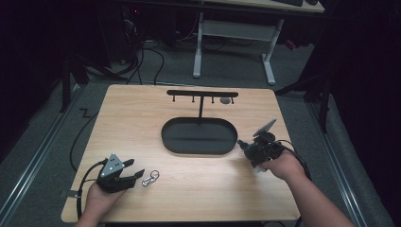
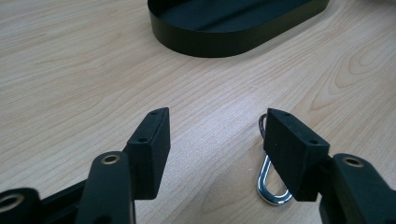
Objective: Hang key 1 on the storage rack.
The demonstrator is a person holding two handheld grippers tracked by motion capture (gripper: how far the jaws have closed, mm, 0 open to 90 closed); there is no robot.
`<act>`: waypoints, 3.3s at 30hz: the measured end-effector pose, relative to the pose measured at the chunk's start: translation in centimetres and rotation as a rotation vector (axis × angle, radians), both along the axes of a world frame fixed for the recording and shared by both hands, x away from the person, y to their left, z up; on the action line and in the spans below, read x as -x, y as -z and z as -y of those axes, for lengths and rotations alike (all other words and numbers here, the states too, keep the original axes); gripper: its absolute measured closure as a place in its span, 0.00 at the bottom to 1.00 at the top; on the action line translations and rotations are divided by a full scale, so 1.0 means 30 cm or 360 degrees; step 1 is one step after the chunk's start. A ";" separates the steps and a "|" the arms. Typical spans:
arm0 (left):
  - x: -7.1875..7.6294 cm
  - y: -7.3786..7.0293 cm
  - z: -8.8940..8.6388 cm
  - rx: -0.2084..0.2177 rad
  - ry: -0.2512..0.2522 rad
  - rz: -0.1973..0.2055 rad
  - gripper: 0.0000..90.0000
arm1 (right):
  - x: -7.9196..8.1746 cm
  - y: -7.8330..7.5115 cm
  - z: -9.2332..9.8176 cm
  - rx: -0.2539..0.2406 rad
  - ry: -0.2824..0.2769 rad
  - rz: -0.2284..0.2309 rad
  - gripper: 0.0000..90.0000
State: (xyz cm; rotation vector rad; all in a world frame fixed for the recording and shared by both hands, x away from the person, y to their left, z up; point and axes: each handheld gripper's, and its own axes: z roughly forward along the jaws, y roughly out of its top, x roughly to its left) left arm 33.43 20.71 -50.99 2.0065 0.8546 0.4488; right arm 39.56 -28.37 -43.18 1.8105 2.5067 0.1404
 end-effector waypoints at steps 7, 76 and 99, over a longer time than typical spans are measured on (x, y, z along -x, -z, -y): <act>0.000 0.000 -0.001 -0.0002 -0.0006 0.0003 0.45 | 0.003 -0.052 -0.037 -0.0024 -0.0058 -0.0002 0.55; 0.002 -0.002 -0.014 -0.0008 -0.0005 0.0013 0.45 | -0.168 -0.425 -0.156 -0.0101 -0.0102 0.0102 0.55; 0.003 -0.001 -0.011 -0.0020 0.0010 0.0008 0.45 | -0.241 -0.436 -0.154 -0.0102 -0.0038 0.0192 0.55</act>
